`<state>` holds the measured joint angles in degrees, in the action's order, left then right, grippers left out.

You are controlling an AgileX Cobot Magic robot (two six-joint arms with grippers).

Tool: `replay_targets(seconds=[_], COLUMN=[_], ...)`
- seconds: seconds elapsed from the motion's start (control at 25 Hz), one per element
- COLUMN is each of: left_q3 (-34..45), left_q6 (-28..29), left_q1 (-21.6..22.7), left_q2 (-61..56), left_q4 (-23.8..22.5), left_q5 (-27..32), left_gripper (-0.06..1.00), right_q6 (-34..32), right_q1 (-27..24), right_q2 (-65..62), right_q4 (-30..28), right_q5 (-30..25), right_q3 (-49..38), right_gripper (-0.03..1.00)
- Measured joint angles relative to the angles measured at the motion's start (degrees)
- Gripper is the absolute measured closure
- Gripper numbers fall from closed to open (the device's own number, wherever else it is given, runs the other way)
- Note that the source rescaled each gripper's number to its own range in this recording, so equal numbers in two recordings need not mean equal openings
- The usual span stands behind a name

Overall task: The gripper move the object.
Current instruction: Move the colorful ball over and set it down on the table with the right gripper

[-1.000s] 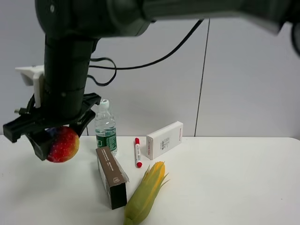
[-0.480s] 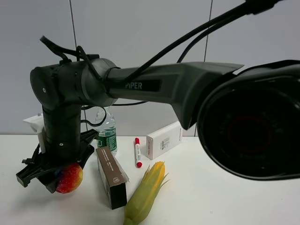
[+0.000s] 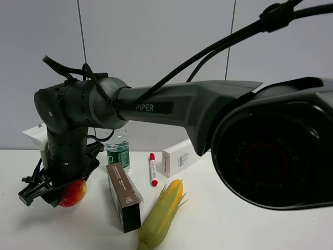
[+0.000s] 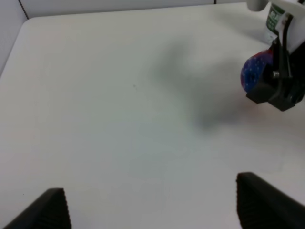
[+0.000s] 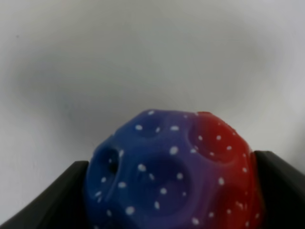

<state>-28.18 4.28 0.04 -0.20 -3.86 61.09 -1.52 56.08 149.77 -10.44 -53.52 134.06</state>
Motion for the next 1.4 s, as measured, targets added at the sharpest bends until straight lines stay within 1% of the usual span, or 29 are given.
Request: replay_targets(seconds=[0.24,0.56,0.8,1.08,1.12,1.16,1.2,1.24,1.28,1.32,1.36,1.4], left_q3=[0.0,0.0,0.0,0.0,0.0,0.0,0.0,0.0,0.0,0.0,0.0,0.0], left_q6=[-0.07,-0.07,0.0,0.0,0.0,0.0,0.0,0.0,0.0,0.0,0.0,0.0], left_q1=[0.0,0.0,0.0,0.0,0.0,0.0,0.0,0.0,0.0,0.0,0.0,0.0], left_q2=[0.0,0.0,0.0,0.0,0.0,0.0,0.0,0.0,0.0,0.0,0.0,0.0], left_q4=[0.0,0.0,0.0,0.0,0.0,0.0,0.0,0.0,0.0,0.0,0.0,0.0], left_q5=[0.0,0.0,0.0,0.0,0.0,0.0,0.0,0.0,0.0,0.0,0.0,0.0], left_gripper=[-0.06,-0.06,-0.06,-0.06,-0.06,-0.06,-0.06,-0.06,-0.06,-0.06,-0.06,-0.06], right_q6=[2.19,2.38,3.81,4.31,4.31,4.32,4.37,4.37,4.37,4.42,4.53,4.7], right_q1=[0.0,-0.74,-0.74,-0.84,-0.84,-0.84,-0.84,-0.84,-0.84,-0.84,-0.84,-0.84], right_q2=[1.63,2.22,2.7,2.7,2.7,2.7,2.7,2.72,2.9,3.1,3.11,3.11], right_q4=[-0.38,0.27,0.77,1.17,1.17,1.17,1.17,1.19,1.32,1.36,1.36,1.31], right_q5=[0.37,0.54,1.41,-0.63,-0.9,-1.18,-1.52,-2.26,-2.95,-3.51,-4.01,-4.46], right_q3=[0.04,0.04,0.18,0.43,0.49,0.49,0.49,0.49,0.49,0.49,0.49,0.49], right_gripper=[0.97,0.97,0.97,0.97,0.95,0.89,0.77,0.61,0.42,0.25,0.15,0.08])
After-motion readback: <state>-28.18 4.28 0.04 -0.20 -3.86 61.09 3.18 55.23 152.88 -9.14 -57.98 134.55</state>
